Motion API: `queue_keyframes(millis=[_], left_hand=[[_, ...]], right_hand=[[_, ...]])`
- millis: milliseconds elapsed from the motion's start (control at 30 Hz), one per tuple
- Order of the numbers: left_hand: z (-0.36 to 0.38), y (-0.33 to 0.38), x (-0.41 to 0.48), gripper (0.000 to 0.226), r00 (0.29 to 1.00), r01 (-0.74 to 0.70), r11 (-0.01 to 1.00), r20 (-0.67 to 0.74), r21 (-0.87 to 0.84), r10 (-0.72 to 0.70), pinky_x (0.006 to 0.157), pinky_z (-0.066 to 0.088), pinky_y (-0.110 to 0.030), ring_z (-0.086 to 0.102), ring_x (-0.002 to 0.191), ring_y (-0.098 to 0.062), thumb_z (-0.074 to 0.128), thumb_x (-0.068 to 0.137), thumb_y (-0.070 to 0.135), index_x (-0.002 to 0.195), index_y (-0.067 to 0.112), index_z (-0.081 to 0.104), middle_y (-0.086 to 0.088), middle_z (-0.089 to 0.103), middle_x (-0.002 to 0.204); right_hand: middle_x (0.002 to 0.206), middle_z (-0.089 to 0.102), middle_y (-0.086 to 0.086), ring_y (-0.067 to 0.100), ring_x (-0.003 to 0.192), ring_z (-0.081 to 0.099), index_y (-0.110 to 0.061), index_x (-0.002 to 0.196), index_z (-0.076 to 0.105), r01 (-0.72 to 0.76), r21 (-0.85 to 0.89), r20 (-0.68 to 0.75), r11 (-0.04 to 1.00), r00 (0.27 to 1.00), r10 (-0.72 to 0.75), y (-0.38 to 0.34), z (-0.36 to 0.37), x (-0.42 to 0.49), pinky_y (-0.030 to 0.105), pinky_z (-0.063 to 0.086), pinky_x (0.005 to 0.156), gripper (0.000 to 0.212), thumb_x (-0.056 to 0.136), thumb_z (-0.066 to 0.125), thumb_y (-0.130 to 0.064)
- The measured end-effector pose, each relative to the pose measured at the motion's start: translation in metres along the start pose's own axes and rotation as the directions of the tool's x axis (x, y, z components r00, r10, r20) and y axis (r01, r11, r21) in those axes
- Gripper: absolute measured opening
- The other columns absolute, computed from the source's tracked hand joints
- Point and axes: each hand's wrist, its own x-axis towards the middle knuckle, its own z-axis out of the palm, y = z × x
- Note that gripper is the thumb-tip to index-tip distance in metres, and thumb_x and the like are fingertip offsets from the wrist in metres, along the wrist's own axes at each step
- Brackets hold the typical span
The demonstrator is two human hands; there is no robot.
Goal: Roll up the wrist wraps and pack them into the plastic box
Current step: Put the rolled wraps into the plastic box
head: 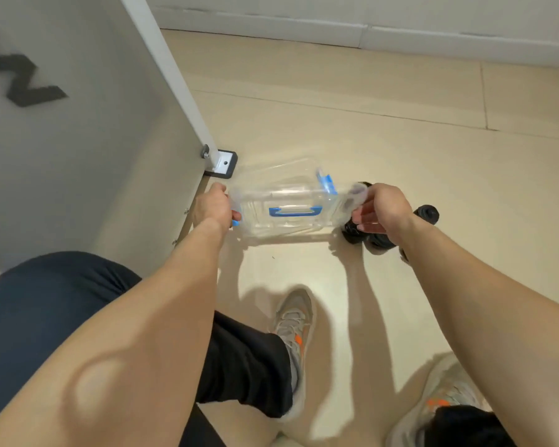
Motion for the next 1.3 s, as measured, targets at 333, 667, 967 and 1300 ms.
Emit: queue_keyframes(millis=[333, 667, 967, 1300], left_hand=[[0.028, -0.082, -0.021, 0.017, 0.987, 0.002, 0.800, 0.125, 0.600, -0.097, 0.056, 0.042, -0.027, 0.060, 0.070, -0.028, 0.056, 0.089, 0.013, 0.100, 0.004, 0.063, -0.014, 0.072, 0.094], [0.071, -0.159, 0.021, 0.032, 0.960, 0.150, 0.747, 0.085, 0.647, -0.266, 0.072, 0.048, -0.034, 0.066, 0.091, -0.036, 0.055, 0.091, 0.022, 0.114, 0.001, 0.063, -0.015, 0.069, 0.099], [0.125, -0.102, 0.001, 0.016, 0.946, -0.216, 0.774, 0.325, 0.596, 0.014, 0.067, 0.047, -0.032, 0.062, 0.080, -0.023, 0.051, 0.092, 0.021, 0.097, 0.012, 0.064, -0.006, 0.069, 0.099], [0.281, 0.017, 0.010, 0.040, 0.644, -0.760, 0.435, 0.646, 0.482, 0.409, 0.095, 0.049, -0.037, 0.058, 0.116, -0.023, 0.066, 0.087, 0.024, 0.127, 0.025, 0.060, 0.002, 0.061, 0.118]], right_hand=[[0.092, 0.063, 0.014, 0.028, 0.074, 0.062, -0.009, 0.097, 0.060, -0.096, -0.491, 0.028, 0.866, 0.992, 0.125, 0.106, -0.018, -0.005, 0.032, 0.055, 0.064, 0.009, 0.093, 0.056, -0.002], [0.112, 0.065, 0.008, 0.030, 0.102, 0.059, -0.017, 0.102, 0.057, -0.161, -0.575, -0.041, 0.802, 0.985, 0.169, 0.177, 0.033, 0.049, 0.030, 0.043, 0.080, 0.020, 0.087, 0.048, -0.007], [0.109, 0.062, 0.005, 0.032, 0.103, 0.056, -0.023, 0.094, 0.058, 0.064, -0.665, -0.091, 0.744, 0.982, -0.166, 0.125, 0.005, 0.055, 0.036, 0.044, 0.080, 0.010, 0.087, 0.052, -0.022], [0.128, 0.057, 0.002, 0.028, 0.123, 0.045, -0.022, 0.129, 0.055, 0.151, -0.902, -0.031, 0.404, 0.912, -0.410, 0.116, -0.011, 0.110, 0.044, 0.027, 0.101, 0.070, 0.074, 0.066, -0.065]])
